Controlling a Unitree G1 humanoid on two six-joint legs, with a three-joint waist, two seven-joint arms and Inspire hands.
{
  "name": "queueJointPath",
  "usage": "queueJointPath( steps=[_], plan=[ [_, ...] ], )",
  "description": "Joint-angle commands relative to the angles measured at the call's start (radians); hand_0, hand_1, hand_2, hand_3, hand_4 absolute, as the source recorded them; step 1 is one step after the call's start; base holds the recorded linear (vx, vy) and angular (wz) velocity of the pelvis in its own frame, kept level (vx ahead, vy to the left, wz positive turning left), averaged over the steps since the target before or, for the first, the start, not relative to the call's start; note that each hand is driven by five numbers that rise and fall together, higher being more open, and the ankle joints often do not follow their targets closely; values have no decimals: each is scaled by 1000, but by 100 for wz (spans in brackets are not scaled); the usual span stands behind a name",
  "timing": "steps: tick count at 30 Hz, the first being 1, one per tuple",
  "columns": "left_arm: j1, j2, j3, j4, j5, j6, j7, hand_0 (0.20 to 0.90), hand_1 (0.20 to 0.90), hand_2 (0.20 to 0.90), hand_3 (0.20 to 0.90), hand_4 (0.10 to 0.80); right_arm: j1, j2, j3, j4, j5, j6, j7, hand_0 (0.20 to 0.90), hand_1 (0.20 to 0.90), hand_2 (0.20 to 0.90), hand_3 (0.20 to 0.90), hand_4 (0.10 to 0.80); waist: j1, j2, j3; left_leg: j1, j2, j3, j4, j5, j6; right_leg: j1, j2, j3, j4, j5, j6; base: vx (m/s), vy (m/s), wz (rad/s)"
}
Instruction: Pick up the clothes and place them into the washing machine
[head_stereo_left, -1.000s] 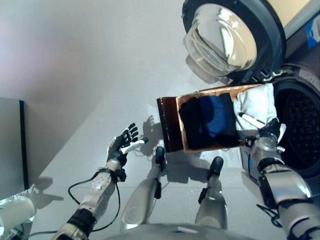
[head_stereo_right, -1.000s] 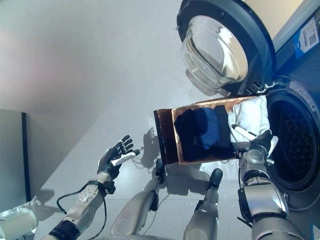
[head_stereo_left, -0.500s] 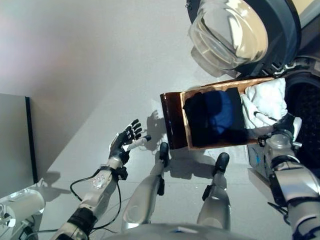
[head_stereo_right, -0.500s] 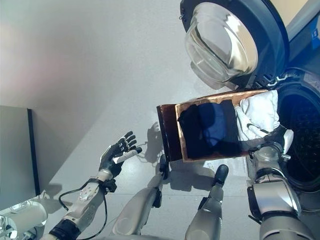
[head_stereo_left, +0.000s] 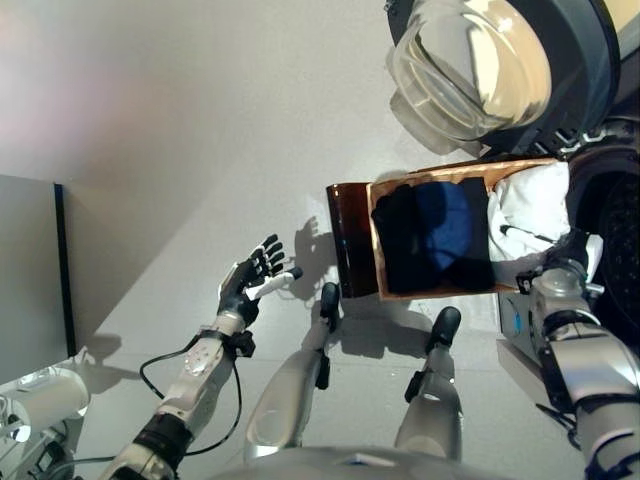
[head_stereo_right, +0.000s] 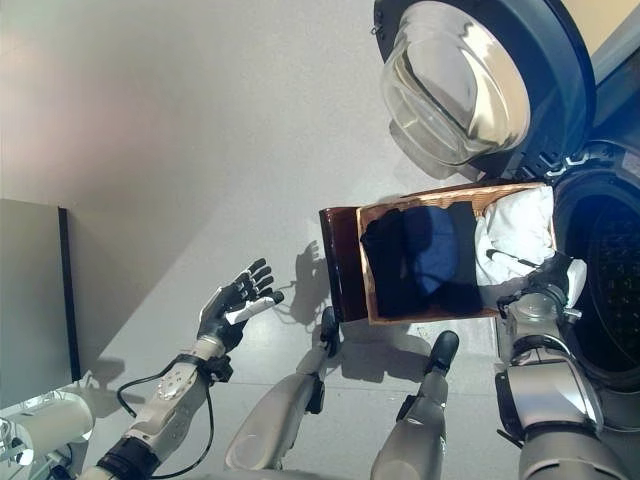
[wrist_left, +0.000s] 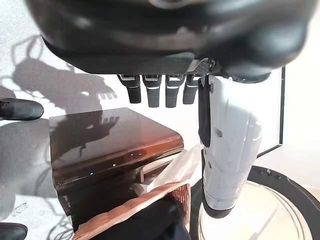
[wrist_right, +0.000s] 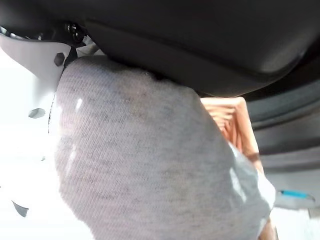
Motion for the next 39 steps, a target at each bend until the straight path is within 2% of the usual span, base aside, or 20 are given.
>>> queueJointPath(
  steps=[1,2,3,4,10,16,19,35,39],
  plan=[
    [-17,32,12,-73,-16,-80,26,900,900,900,900,800,20,41,-59,-64,235,-88,11,200,200,200,200,300,-19,-31,9,69,47,26,-9,-36,-106,-55,-84,77,72,95,39,13,13,3],
    [-19,33,11,-72,-16,-81,27,900,900,900,900,800,23,41,-61,-66,236,-88,11,200,200,200,200,300,-19,-33,9,65,45,26,-9,-29,-105,-58,-87,78,70,101,38,7,29,6],
    [-21,18,14,-69,-8,-81,42,900,900,900,900,800,45,78,-139,-109,374,-140,20,200,200,200,200,300,-36,-30,9,75,47,30,-9,-36,-107,-55,-85,81,71,98,38,27,25,9],
    [-17,13,13,-68,-4,-79,45,900,900,900,900,800,53,102,-171,-132,436,-168,23,200,200,200,200,300,-41,-29,7,86,52,32,-9,-47,-108,-49,-84,83,73,89,38,32,31,8],
    [-19,-26,-3,-23,-14,-64,39,900,900,900,900,800,117,214,-280,-209,685,-253,98,200,200,200,200,300,-75,-33,1,124,57,41,-9,-52,-111,-22,-79,94,76,82,33,23,2,-6],
    [-14,-38,-3,-7,-35,-63,27,900,900,900,900,800,143,240,-305,-235,766,-283,144,200,200,200,200,300,-90,-43,-10,155,61,45,-9,-60,-113,5,-76,94,70,77,33,17,-2,-5],
    [-13,-37,-6,-15,-43,-64,26,900,900,900,900,800,107,250,-357,-246,876,-312,168,200,200,200,200,300,-89,-38,-17,159,58,46,-9,-63,-113,7,-79,92,62,81,36,1,5,-9],
    [0,-19,-48,-27,-67,-33,7,900,900,900,900,800,-62,178,-463,-225,1174,-397,212,200,200,200,200,300,-80,-38,-40,174,56,47,-9,-69,-118,22,-80,97,55,78,35,0,1,0],
    [6,-10,-58,-40,-69,-30,4,900,900,900,900,800,-113,115,-479,-205,1201,-413,199,200,200,200,200,300,-70,-27,-43,165,52,47,-9,-66,-121,10,-84,102,59,79,37,0,0,0]
  ],
)
